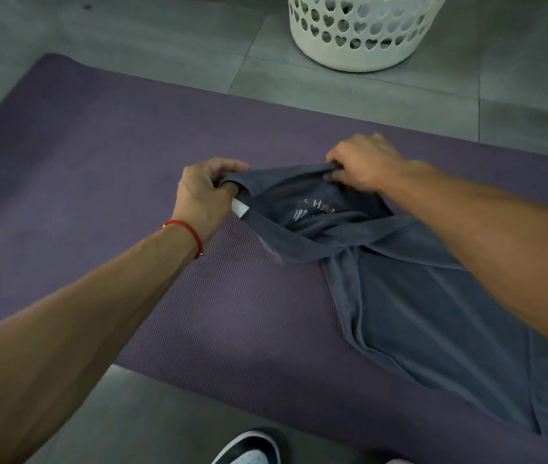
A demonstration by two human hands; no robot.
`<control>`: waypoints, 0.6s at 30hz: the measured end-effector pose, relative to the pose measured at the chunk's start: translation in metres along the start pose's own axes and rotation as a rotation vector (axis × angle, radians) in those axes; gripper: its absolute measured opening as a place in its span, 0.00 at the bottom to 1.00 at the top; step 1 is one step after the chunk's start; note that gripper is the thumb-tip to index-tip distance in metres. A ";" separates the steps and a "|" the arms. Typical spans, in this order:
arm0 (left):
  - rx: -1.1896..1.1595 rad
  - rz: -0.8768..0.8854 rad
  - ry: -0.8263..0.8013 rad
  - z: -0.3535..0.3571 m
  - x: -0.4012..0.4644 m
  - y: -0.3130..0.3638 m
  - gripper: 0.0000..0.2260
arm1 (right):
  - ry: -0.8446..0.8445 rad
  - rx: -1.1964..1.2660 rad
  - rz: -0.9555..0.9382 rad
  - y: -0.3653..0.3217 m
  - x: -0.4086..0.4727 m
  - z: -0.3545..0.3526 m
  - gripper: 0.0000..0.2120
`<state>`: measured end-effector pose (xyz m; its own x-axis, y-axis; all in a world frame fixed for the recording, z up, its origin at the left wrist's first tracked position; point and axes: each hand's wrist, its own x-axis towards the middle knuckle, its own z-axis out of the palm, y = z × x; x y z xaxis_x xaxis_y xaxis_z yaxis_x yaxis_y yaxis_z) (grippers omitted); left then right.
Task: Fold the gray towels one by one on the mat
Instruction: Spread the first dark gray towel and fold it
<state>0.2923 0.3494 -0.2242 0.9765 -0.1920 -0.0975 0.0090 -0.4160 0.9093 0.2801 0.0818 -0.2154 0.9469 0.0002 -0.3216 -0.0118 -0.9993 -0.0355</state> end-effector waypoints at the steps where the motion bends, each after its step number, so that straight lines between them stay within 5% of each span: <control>1: -0.015 0.000 0.023 -0.006 -0.001 0.003 0.17 | 0.105 -0.082 -0.014 -0.004 0.004 -0.013 0.09; 5: 0.013 0.038 0.167 -0.046 0.000 0.014 0.17 | 0.348 -0.127 0.062 -0.037 0.034 -0.059 0.12; 9: -0.073 -0.080 0.367 -0.097 -0.003 0.009 0.18 | 0.389 0.290 0.219 -0.069 0.081 -0.077 0.11; 13: -0.038 -0.132 0.461 -0.149 -0.014 -0.013 0.17 | 0.466 0.448 -0.067 -0.124 0.111 -0.068 0.13; 18: 0.057 -0.487 0.531 -0.208 -0.036 -0.089 0.07 | 0.160 0.292 -0.475 -0.176 0.122 -0.051 0.36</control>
<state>0.3011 0.5783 -0.2171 0.8376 0.4785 -0.2635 0.4728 -0.3933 0.7885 0.4143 0.2555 -0.2002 0.9065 0.4178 -0.0604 0.3596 -0.8392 -0.4079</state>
